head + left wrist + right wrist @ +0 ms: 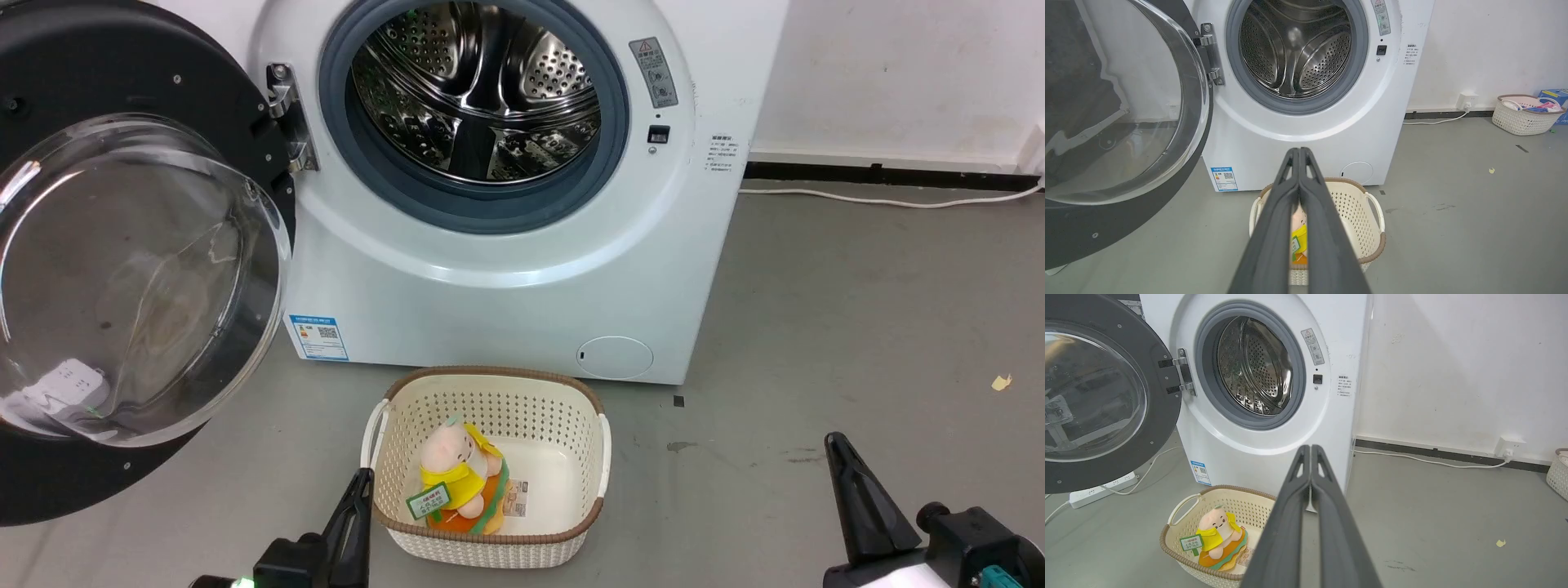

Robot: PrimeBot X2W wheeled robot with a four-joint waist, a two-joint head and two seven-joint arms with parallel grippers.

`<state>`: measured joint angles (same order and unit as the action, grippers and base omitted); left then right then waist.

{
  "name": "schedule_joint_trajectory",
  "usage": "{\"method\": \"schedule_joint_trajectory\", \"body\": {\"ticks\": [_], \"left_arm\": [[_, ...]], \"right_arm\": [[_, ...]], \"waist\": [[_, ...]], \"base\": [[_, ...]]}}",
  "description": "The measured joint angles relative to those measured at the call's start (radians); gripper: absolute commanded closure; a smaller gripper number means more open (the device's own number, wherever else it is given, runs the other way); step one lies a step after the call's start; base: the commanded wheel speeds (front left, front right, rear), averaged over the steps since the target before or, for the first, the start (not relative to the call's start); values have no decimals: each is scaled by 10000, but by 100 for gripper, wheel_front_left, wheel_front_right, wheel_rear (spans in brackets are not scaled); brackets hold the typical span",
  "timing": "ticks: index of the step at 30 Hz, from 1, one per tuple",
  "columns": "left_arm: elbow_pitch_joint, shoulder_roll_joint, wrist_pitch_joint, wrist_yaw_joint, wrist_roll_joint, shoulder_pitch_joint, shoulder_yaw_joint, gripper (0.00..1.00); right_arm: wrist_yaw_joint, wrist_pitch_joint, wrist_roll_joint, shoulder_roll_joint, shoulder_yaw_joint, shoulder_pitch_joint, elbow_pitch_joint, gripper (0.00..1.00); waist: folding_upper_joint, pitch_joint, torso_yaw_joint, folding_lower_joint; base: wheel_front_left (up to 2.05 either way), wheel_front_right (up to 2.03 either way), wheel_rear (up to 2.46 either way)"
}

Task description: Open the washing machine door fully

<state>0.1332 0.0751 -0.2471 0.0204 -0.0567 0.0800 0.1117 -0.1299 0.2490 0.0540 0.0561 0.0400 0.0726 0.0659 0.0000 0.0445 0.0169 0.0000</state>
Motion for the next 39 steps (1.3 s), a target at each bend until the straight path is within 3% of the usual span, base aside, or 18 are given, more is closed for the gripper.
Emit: {"method": "schedule_joint_trajectory", "body": {"ticks": [39], "left_arm": [[-389,-40,769,-12,125,-167,-332,100]], "right_arm": [[0,-775,-107,0,-127,-140,-151,100]], "waist": [[0,-144,-55,0]], "base": [[0,0,0]]}}
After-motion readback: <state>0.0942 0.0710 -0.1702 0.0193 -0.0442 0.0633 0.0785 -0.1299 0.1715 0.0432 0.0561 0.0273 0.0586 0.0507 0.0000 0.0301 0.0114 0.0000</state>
